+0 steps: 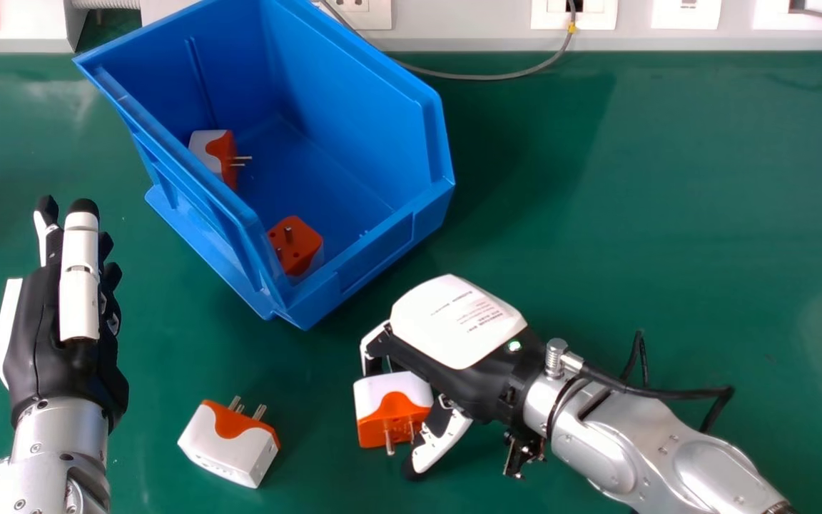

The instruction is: Pick all objects and put in blue box

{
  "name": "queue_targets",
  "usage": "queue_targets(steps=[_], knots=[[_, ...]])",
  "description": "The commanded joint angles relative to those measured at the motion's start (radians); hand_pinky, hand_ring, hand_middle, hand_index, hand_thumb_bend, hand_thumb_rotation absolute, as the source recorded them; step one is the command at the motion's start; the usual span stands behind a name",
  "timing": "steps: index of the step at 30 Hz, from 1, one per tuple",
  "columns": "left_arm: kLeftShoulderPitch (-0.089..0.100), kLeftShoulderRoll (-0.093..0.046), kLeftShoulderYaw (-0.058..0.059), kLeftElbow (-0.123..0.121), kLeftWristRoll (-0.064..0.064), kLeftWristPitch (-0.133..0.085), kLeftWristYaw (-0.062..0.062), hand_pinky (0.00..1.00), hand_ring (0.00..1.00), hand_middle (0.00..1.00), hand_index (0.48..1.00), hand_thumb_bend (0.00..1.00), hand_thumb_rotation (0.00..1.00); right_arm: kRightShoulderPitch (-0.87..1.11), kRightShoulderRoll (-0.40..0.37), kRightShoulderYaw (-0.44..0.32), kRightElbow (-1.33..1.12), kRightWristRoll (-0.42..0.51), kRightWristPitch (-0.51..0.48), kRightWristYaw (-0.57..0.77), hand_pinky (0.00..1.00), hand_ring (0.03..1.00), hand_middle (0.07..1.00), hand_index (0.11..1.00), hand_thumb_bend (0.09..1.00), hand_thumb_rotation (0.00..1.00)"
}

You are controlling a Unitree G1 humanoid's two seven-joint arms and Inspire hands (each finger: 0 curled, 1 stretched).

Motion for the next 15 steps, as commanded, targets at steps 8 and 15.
queue_targets(steps=[8, 15], knots=[[-0.007, 0.007, -0.002, -0.010, 0.000, 0.001, -0.001, 1.00, 0.99, 1.00, 0.997, 0.26, 0.93, 0.136, -0.055, -0.116, -0.280, 0.063, 0.068, 0.078, 0.04, 0.085, 0.170, 0.470, 0.483, 0.15], [-0.011, 0.006, -0.001, -0.016, -0.001, 0.010, 0.003, 1.00, 0.99, 1.00, 0.996, 0.27, 0.93, 0.218, -0.109, -0.252, -0.501, 0.138, 0.060, 0.119, 0.03, 0.078, 0.148, 0.469, 0.482, 0.15]])
